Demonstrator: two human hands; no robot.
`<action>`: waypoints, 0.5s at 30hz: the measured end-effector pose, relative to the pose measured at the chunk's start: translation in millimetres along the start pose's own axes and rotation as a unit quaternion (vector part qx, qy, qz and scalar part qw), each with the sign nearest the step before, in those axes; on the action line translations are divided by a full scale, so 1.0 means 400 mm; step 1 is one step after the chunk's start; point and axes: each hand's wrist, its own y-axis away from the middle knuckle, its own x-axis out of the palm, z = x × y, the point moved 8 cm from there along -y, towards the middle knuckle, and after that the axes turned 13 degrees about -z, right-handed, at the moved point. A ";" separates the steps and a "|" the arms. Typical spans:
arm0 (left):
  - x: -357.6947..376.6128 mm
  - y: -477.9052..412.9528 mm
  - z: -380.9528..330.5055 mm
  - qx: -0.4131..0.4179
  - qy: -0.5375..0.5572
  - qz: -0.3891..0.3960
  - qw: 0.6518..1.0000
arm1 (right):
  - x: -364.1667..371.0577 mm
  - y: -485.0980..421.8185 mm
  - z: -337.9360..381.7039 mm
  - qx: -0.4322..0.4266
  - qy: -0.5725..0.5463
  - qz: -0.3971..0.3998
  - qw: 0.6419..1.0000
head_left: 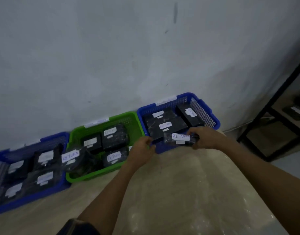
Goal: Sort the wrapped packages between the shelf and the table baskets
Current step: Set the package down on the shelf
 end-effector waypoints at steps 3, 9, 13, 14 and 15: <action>-0.010 -0.022 0.008 -0.016 -0.020 -0.068 0.997 | 0.007 -0.090 -0.004 -0.036 -0.001 0.018 0.999; 0.045 -0.069 0.070 -0.056 -0.094 -0.071 0.991 | 0.085 -0.231 0.001 -0.116 0.013 0.051 0.992; 0.077 -0.070 0.079 -0.045 -0.111 -0.092 0.989 | 0.160 -0.292 0.006 -0.165 0.058 0.061 0.983; 0.078 -0.068 0.083 -0.041 -0.107 -0.103 0.988 | 0.178 -0.303 0.009 -0.173 0.058 0.062 0.981; 0.078 -0.068 0.085 -0.034 -0.101 -0.112 0.988 | 0.194 -0.313 0.011 -0.179 0.054 0.062 0.980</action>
